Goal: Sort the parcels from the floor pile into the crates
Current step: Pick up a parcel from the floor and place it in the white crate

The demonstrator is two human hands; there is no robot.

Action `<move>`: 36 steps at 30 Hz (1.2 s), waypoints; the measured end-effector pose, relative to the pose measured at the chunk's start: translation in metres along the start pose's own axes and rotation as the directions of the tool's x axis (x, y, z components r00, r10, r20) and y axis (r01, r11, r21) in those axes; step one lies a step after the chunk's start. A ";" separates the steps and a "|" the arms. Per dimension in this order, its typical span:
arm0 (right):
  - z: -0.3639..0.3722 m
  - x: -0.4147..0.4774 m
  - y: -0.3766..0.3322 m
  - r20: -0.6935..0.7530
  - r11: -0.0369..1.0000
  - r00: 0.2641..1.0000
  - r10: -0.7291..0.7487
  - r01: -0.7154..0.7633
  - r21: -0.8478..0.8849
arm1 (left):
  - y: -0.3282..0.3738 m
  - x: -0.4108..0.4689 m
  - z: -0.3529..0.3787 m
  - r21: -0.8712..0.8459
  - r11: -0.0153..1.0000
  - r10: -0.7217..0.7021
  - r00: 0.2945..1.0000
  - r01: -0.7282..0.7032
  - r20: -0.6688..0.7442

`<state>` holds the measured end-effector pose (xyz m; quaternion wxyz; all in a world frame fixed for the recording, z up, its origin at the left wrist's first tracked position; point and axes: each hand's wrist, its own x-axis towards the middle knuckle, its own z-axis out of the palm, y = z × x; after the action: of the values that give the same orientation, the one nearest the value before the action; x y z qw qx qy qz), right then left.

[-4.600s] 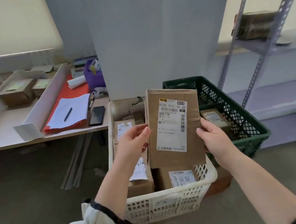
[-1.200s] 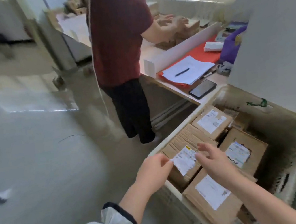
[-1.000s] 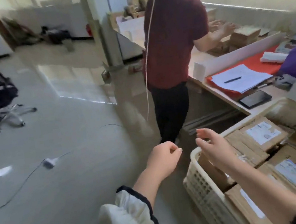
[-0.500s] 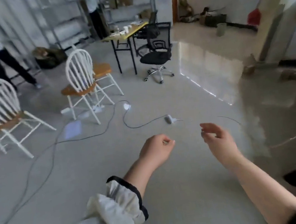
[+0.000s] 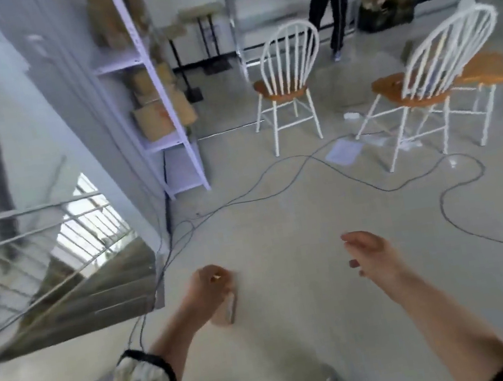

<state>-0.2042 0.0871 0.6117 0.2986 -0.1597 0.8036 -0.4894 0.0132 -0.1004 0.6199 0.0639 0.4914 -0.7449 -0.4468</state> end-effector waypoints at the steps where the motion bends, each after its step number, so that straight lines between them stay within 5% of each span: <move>1: 0.011 0.014 -0.004 0.062 0.999 0.998 0.008 -0.006 -0.040 | -0.014 -0.001 -0.008 0.006 0.998 -0.059 0.998 0.059 -0.037; 12: 0.161 0.122 -0.048 0.476 0.963 0.870 0.125 0.008 -0.268 | -0.090 0.020 -0.023 -0.270 0.883 -0.441 0.876 0.384 -0.196; 22: 0.286 0.191 -0.021 0.430 0.928 0.826 0.364 -0.282 -0.243 | -0.183 0.156 -0.047 -0.114 0.882 -0.468 0.880 0.458 -0.081; 29: 0.397 0.267 0.084 0.407 0.861 0.760 0.507 -0.426 -0.278 | -0.285 0.304 0.032 -0.119 0.865 -0.497 0.865 0.488 -0.072; 36: 0.514 0.406 0.293 0.428 0.829 0.730 0.533 -0.350 -0.435 | -0.462 0.471 0.192 0.355 0.880 -0.349 0.936 0.315 0.035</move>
<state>-0.1798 -0.3537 0.0457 0.5881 -0.1373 0.7718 -0.1993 -0.0173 -0.4105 0.0072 -0.1372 0.5927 -0.7182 -0.3376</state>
